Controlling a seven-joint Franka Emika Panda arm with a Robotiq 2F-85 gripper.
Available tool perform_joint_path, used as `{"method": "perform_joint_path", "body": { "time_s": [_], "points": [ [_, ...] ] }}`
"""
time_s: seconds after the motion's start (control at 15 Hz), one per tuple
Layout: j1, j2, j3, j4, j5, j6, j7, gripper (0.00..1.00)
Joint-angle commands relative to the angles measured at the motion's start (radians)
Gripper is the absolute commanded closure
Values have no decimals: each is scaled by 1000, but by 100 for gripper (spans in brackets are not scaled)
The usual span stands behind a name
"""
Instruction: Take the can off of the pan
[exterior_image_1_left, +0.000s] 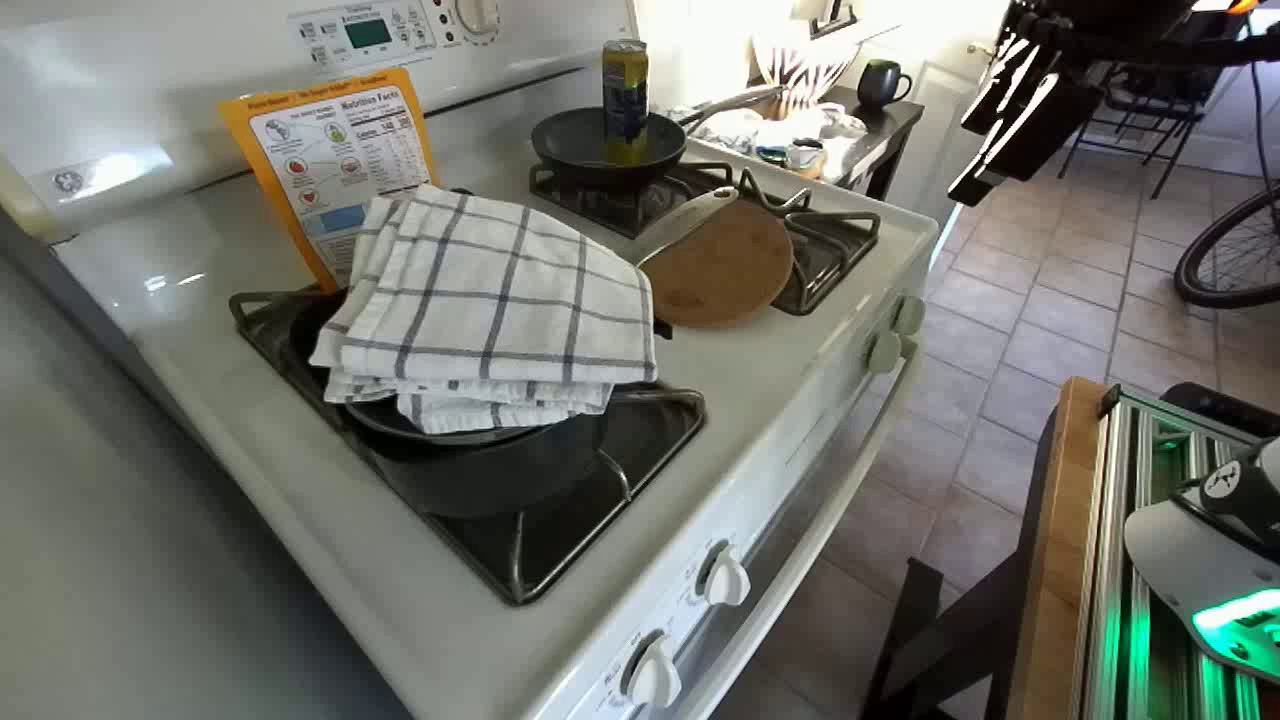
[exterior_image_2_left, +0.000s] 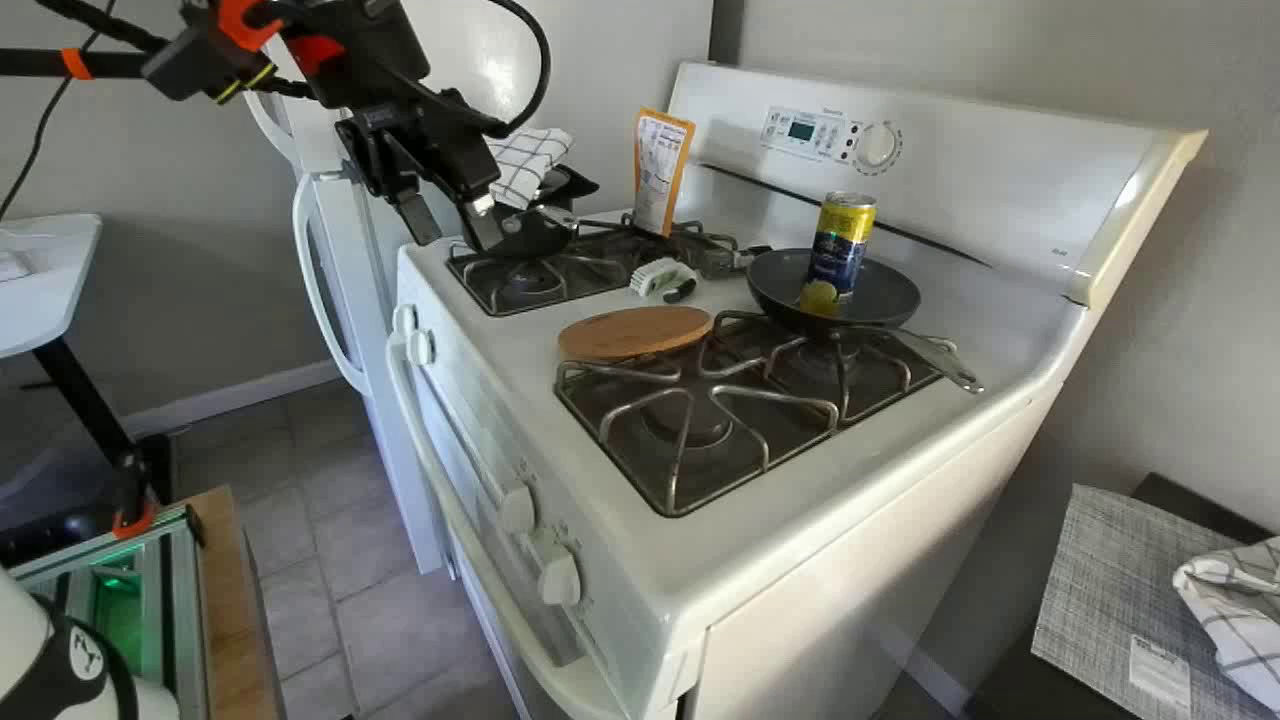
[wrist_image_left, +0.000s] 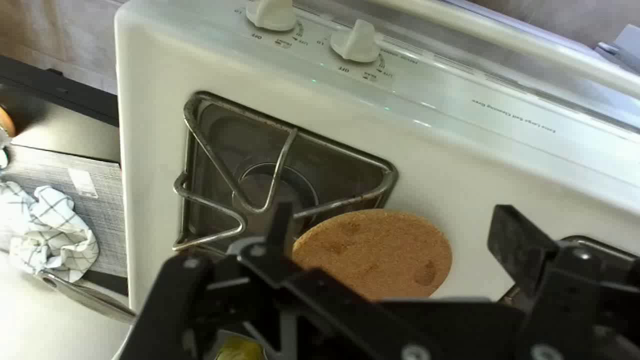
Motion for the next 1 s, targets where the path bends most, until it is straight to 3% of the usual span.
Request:
{"method": "perform_joint_path", "body": {
  "time_s": [0.0,0.67,0.93],
  "points": [
    [14,2,-12,3,-12,-5,10,0],
    [14,3,-12,3,-12,-5,10,0],
    [1,69,-42,46,27,89,46,0]
  ]
}}
